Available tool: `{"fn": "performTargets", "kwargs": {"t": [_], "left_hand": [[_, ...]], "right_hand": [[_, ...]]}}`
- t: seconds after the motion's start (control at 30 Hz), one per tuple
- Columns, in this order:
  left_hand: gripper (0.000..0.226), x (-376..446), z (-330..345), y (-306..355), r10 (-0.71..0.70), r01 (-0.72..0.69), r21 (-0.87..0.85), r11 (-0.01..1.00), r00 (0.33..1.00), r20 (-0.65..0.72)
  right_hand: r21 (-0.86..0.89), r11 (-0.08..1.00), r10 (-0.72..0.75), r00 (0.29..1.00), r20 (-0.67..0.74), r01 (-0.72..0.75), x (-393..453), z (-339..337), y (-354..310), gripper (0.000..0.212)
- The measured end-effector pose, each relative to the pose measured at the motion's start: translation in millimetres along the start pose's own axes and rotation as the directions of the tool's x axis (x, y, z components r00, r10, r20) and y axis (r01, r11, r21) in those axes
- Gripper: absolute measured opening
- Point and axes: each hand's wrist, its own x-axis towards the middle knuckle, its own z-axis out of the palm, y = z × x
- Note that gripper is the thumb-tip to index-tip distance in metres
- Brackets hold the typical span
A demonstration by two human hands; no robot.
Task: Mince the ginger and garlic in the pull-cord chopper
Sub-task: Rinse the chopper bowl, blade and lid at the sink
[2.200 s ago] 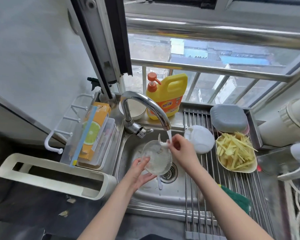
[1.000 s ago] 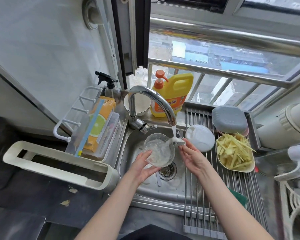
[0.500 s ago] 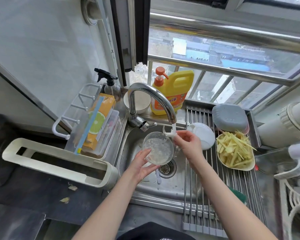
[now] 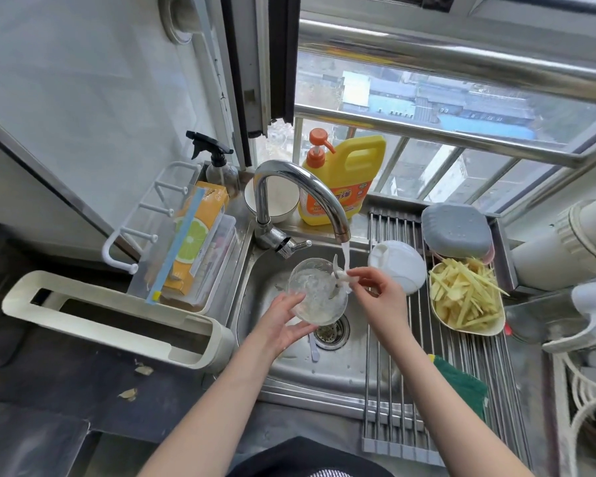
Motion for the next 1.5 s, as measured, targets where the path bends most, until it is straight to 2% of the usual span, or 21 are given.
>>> {"fn": "performTargets", "kwargs": {"t": [0.1, 0.17, 0.27, 0.33, 0.4, 0.53, 0.67, 0.83, 0.97, 1.03, 1.1, 1.13, 1.2, 1.27, 1.3, 1.37, 1.4, 1.43, 1.5], "left_hand": [[0.029, 1, 3, 1, -0.014, 0.013, 0.028, 1.0, 1.0, 0.01], [0.026, 3, 4, 0, -0.018, 0.018, 0.023, 1.0, 1.0, 0.001], [0.034, 7, 8, 1, -0.025, 0.025, 0.02, 0.999, 1.0, 0.006], [0.035, 9, 12, 4, -0.031, 0.03, 0.026, 0.999, 0.999, 0.021], [0.034, 11, 17, 6, -0.037, 0.036, 0.041, 0.999, 0.999, 0.027], [0.033, 14, 27, 9, -0.078, 0.076, 0.099, 0.992, 0.997, 0.011], [0.037, 16, 37, 8, -0.099, 0.1, 0.176, 0.979, 0.995, -0.016], [0.031, 12, 45, 7, -0.113, 0.121, 0.268, 0.956, 0.993, -0.044], [0.03, 12, 45, 8, -0.115, 0.135, 0.307, 0.942, 0.99, -0.082], [0.024, 11, 46, 8, -0.106, 0.133, 0.333, 0.934, 0.99, -0.097], [0.021, 12, 45, 9, -0.084, 0.116, 0.384, 0.916, 0.992, -0.099], [0.023, 14, 44, 10, -0.07, 0.107, 0.405, 0.908, 0.992, -0.106], [0.027, 17, 42, 12, -0.04, 0.095, 0.442, 0.892, 0.99, -0.133], [0.024, 19, 39, 12, 0.007, 0.066, 0.516, 0.854, 0.99, -0.138], [0.027, 18, 37, 13, 0.032, 0.04, 0.544, 0.838, 0.992, -0.123], [0.035, 19, 30, 16, 0.075, -0.029, 0.569, 0.822, 0.996, -0.056], [0.037, 20, 24, 18, 0.085, -0.059, 0.56, 0.827, 0.996, -0.02], [0.037, 20, 18, 19, 0.079, -0.068, 0.532, 0.844, 0.997, 0.002], [0.034, 17, 10, 20, 0.021, -0.014, 0.459, 0.888, 1.0, -0.009]], "right_hand": [[-0.007, 1.0, -0.013, 0.999, -0.052, 0.012, -4, -3, 3, 0.01], [0.047, 0.998, 0.042, 0.994, -0.102, -0.037, -5, -4, 2, 0.005], [0.198, 0.969, 0.177, 0.975, -0.138, -0.148, -7, -8, 3, 0.01], [0.185, 0.971, 0.18, 0.973, -0.144, -0.152, -9, -14, 7, 0.005], [0.112, 0.988, 0.123, 0.98, -0.157, -0.107, -12, -25, 12, 0.006], [-0.145, 0.988, 0.021, 0.965, -0.263, -0.061, -29, -55, 22, 0.011], [-0.39, 0.907, 0.074, 0.972, -0.224, -0.159, -37, -71, 56, 0.014], [-0.458, 0.872, 0.118, 0.982, -0.147, -0.173, -31, -63, 72, 0.011], [-0.42, 0.883, 0.153, 0.975, -0.161, -0.209, -25, -62, 70, 0.028], [-0.398, 0.892, 0.121, 0.962, -0.246, -0.214, -30, -65, 62, 0.031], [-0.247, 0.931, 0.151, 0.902, -0.405, -0.268, -37, -64, 51, 0.032], [-0.146, 0.948, 0.194, 0.879, -0.437, -0.282, -39, -59, 42, 0.029], [0.002, 0.957, 0.273, 0.903, -0.331, -0.289, -37, -42, 21, 0.021], [0.02, 0.93, 0.368, 0.925, -0.099, -0.368, -27, -21, 6, 0.031], [0.009, 0.9, 0.437, 0.9, 0.016, -0.437, -21, -13, -1, 0.037], [0.008, 0.817, 0.562, 0.801, 0.206, -0.576, -10, 5, -2, 0.036], [0.014, 0.795, 0.583, 0.771, 0.258, -0.606, -7, 12, -1, 0.031], [-0.025, 0.819, 0.559, 0.787, 0.261, -0.573, -6, 18, -1, 0.024], [-0.177, 0.88, 0.47, 0.863, 0.185, -0.441, -6, 22, -7, 0.023]]}}
